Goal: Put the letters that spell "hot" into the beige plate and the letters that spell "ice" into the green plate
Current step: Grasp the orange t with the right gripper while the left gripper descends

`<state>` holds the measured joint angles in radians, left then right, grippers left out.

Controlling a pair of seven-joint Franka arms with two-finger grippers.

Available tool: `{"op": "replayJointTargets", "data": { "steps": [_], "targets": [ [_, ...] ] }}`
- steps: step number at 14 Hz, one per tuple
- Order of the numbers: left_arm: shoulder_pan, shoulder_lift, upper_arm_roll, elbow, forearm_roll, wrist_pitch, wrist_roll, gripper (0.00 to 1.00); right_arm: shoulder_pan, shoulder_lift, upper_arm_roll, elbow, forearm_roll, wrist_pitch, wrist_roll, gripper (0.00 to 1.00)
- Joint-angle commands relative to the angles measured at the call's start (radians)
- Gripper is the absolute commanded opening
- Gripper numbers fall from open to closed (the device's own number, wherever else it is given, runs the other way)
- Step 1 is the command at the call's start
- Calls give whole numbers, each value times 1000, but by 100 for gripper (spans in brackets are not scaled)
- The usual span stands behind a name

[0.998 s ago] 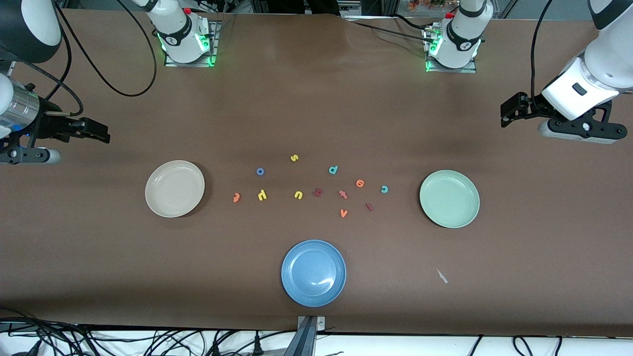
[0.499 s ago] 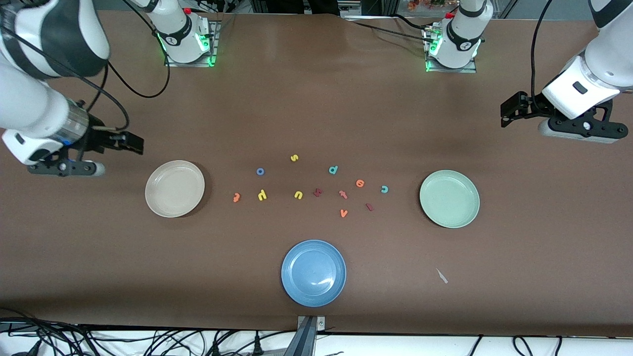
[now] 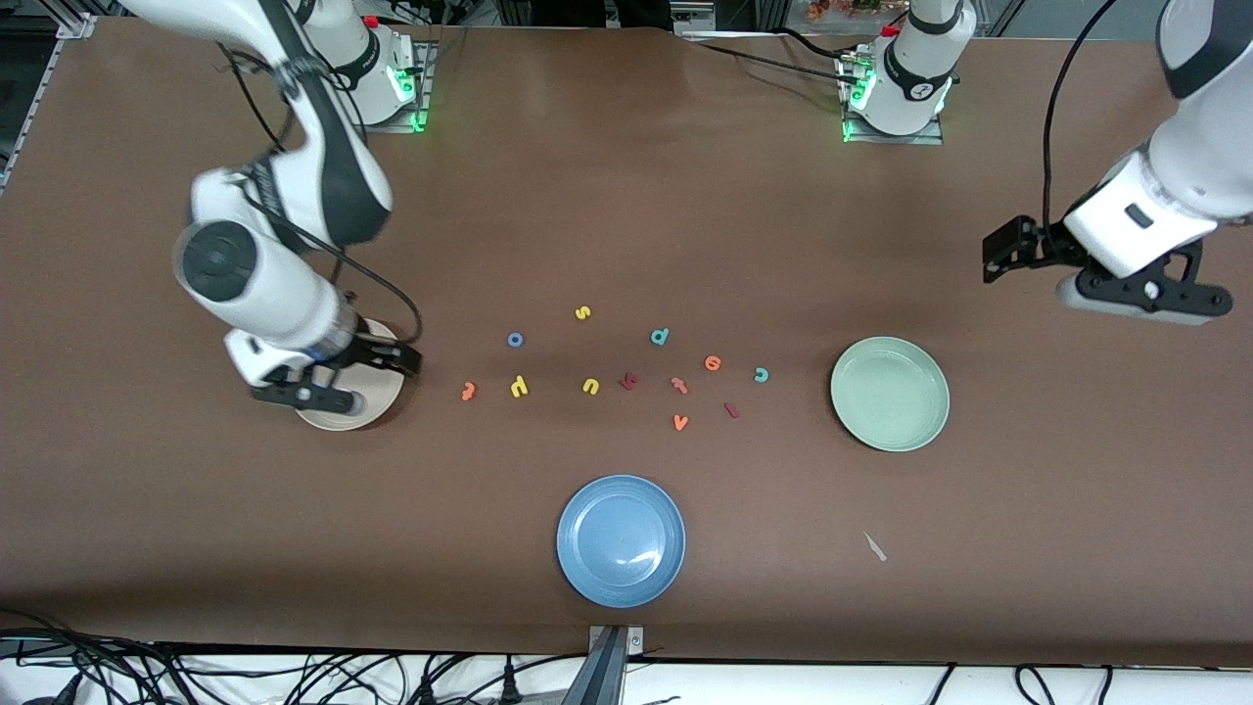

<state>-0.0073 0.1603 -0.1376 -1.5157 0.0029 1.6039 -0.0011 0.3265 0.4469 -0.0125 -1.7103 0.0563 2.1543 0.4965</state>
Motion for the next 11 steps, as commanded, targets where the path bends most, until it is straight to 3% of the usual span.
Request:
{"op": "replayJointTargets", "data": {
  "steps": [1, 5, 11],
  "targets": [
    [-33, 90, 1, 54, -9, -10, 10, 100, 17, 93, -6, 17, 91, 93, 82, 100],
    [-45, 143, -4, 58, -17, -10, 10, 100, 61, 176, -7, 21, 100, 182, 249, 100],
    [-69, 128, -8, 101, -11, -38, 18, 100, 85, 236, -6, 17, 102, 240, 263, 100]
  ]
}}
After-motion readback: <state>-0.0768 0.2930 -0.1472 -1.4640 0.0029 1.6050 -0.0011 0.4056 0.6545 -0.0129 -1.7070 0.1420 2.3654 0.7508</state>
